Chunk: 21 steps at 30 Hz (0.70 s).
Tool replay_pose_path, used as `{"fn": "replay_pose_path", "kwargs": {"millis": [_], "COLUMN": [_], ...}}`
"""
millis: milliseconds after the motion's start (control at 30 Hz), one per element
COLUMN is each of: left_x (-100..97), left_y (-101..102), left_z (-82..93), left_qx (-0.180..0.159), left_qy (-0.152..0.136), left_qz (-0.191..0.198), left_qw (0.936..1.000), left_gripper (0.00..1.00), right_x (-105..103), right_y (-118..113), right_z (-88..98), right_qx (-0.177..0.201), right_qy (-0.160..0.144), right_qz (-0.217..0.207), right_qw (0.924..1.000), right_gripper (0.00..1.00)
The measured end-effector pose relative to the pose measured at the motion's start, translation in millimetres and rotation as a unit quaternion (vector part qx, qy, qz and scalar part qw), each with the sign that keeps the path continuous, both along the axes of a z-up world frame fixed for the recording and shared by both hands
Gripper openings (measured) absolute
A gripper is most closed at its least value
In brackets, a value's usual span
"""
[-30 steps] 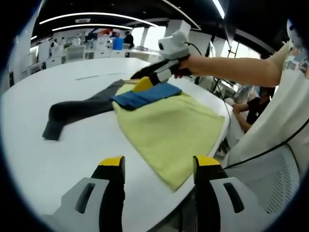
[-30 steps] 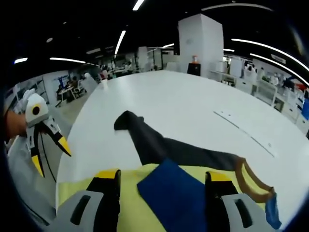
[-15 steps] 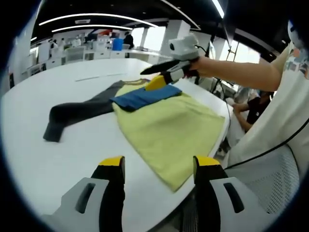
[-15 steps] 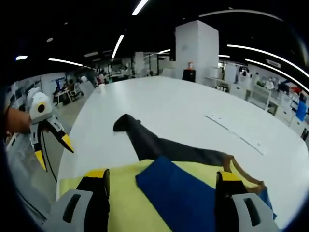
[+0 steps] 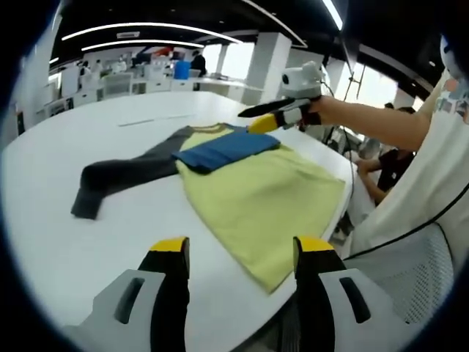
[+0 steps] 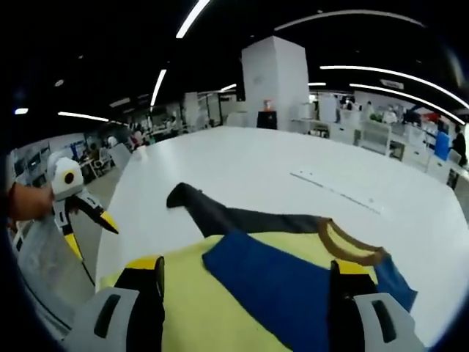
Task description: Fold the garment on the visible template until the final outline fits inside the template.
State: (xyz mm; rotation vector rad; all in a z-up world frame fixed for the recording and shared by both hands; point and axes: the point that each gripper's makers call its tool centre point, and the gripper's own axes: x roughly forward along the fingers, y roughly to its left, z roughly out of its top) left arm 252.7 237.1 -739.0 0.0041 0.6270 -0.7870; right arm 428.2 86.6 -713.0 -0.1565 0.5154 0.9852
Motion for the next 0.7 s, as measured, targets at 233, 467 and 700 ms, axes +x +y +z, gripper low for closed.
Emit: {"fn": "replay_pose_path", "kwargs": {"millis": [233, 467, 700], "left_x": [4.9, 6.9, 12.3], "left_y": [3.4, 3.1, 9.8], "left_z": [-0.2, 2.2, -1.8], "left_qx": [-0.001, -0.002, -0.001], "left_qy": [-0.002, -0.003, -0.002], "left_qz": [0.003, 0.005, 0.006], "left_qw": [1.0000, 1.0000, 1.0000], "left_gripper": [0.54, 0.53, 0.53], "right_x": [-13.9, -25.2, -36.9], "right_y": [-14.4, -37.8, -56.2], "right_z": [-3.2, -10.7, -4.6], "right_qx": [-0.001, -0.003, -0.007], "right_qy": [0.002, 0.011, 0.004], "right_qz": [-0.005, -0.019, -0.026], "right_qw": [1.0000, 0.9997, 0.9996], "right_gripper": [0.91, 0.91, 0.91]}}
